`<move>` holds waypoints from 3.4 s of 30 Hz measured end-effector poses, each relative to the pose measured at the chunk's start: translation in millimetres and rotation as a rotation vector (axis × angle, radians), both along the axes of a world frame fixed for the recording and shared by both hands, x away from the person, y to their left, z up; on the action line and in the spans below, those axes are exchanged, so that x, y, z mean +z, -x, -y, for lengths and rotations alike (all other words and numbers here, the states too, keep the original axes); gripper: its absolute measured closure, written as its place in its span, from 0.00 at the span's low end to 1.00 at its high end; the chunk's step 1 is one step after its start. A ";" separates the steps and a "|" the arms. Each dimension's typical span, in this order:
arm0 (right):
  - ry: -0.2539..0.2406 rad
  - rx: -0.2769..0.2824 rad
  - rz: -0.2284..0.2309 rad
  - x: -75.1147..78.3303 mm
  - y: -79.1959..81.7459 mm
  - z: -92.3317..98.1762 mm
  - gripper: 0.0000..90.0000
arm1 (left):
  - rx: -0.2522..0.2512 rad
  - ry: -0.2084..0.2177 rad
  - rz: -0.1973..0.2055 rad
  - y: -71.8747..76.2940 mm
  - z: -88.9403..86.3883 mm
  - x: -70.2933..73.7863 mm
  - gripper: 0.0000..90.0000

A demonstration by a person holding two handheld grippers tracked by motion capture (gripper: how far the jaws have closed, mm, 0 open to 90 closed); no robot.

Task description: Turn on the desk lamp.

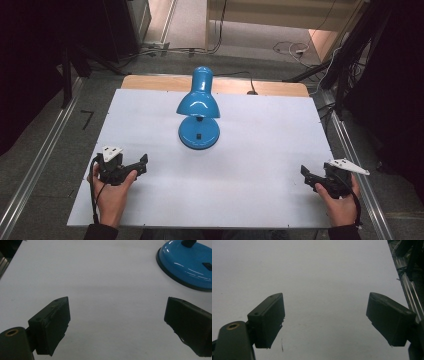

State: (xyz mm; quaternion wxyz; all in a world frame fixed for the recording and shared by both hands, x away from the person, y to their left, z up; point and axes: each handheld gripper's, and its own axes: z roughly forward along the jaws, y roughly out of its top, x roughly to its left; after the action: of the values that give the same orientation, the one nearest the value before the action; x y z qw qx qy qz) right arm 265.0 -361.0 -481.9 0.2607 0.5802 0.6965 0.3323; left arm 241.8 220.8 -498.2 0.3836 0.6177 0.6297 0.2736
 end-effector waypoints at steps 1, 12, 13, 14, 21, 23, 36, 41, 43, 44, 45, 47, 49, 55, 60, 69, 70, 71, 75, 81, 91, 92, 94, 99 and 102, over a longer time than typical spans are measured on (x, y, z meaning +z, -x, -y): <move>-0.001 -0.001 -0.001 0.1 0.0 0.1 0.16 | 0.000 0.000 0.000 0.0 0.0 0.0 0.08; -0.004 -0.002 -0.012 -1.1 -0.9 1.6 0.16 | -0.029 0.009 0.007 -8.6 11.5 3.8 0.08; -0.007 -0.003 -0.015 -1.2 -0.9 1.4 0.16 | -0.030 0.009 0.008 -9.2 11.9 4.1 0.08; -0.006 -0.003 -0.017 -1.2 -0.9 1.4 0.16 | -0.031 0.011 0.007 -9.8 12.4 4.4 0.08; -0.008 -0.001 -0.019 -1.5 -1.1 1.5 0.16 | -0.041 0.016 0.007 -14.3 17.2 4.8 0.08; -0.010 -0.002 -0.020 -1.6 -1.2 1.8 0.16 | -0.046 0.016 0.005 -15.3 18.7 5.4 0.08; -0.008 -0.003 -0.025 -2.3 -1.8 2.9 0.16 | -0.067 0.020 0.007 -21.3 26.2 7.7 0.08; -0.009 -0.003 -0.026 -2.5 -2.0 3.2 0.16 | -0.079 0.021 0.006 -24.7 30.3 7.8 0.08; -0.009 -0.003 -0.027 -2.5 -2.0 3.3 0.16 | -0.082 0.015 0.005 -26.6 32.9 8.2 0.10; -0.008 -0.003 -0.027 -2.6 -2.1 3.5 0.16 | -0.084 0.017 0.005 -27.2 33.8 8.3 0.10; -0.010 -0.004 -0.028 -2.6 -2.1 3.5 0.16 | -0.084 0.017 0.005 -27.2 33.8 8.3 0.10; -0.011 -0.004 -0.029 -2.6 -2.1 3.5 0.16 | -0.090 0.017 0.008 -29.0 36.4 8.6 0.10; -0.010 -0.004 -0.028 -2.6 -2.0 3.6 0.16 | -0.092 0.014 0.005 -29.4 37.0 8.7 0.10; -0.010 -0.004 -0.026 -2.6 -2.0 4.0 0.16 | -0.100 0.013 0.005 -33.5 41.0 8.9 0.10; -0.012 -0.003 -0.027 -2.7 -2.1 4.3 0.16 | -0.107 0.021 0.008 -37.5 45.2 9.5 0.10; -0.014 -0.003 -0.027 -2.6 -2.0 4.4 0.16 | -0.122 0.019 0.003 -43.0 51.7 10.5 0.10; -0.013 -0.002 -0.026 -2.6 -2.0 4.4 0.16 | -0.122 0.023 0.006 -44.5 53.6 10.8 0.10; -0.013 -0.003 -0.027 -2.5 -1.9 4.2 0.16 | -0.122 0.023 0.006 -44.5 53.6 10.8 0.10; -0.013 -0.003 -0.027 -2.5 -1.8 4.2 0.16 | -0.128 0.025 0.004 -47.4 56.8 11.6 0.10; -0.018 -0.003 -0.028 -2.3 -1.8 4.8 0.16 | -0.139 0.023 0.007 -51.9 61.8 13.5 0.10; -0.022 -0.004 -0.029 -2.1 -1.8 5.1 0.16 | -0.155 0.016 0.001 -59.6 74.2 14.7 0.13; -0.022 -0.004 -0.029 -2.1 -1.8 5.1 0.16 | -0.155 0.016 0.001 -59.6 74.2 14.7 0.13; -0.024 -0.002 -0.029 -2.2 -1.9 5.2 0.16 | -0.161 0.014 0.002 -61.9 79.1 15.2 0.13; -0.026 -0.003 -0.029 -2.1 -1.7 5.5 0.16 | -0.173 0.021 0.002 -65.6 86.7 15.1 0.14; -0.029 -0.001 -0.028 -2.2 -1.8 6.2 0.16 | -0.172 0.026 0.004 -67.2 89.2 15.2 0.14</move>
State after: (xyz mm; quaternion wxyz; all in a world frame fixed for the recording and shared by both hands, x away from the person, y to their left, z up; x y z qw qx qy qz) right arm 266.8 -367.2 -484.1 0.2426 0.5888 0.6948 0.3343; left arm 309.1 131.6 -483.0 0.4149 0.6641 0.5768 0.2327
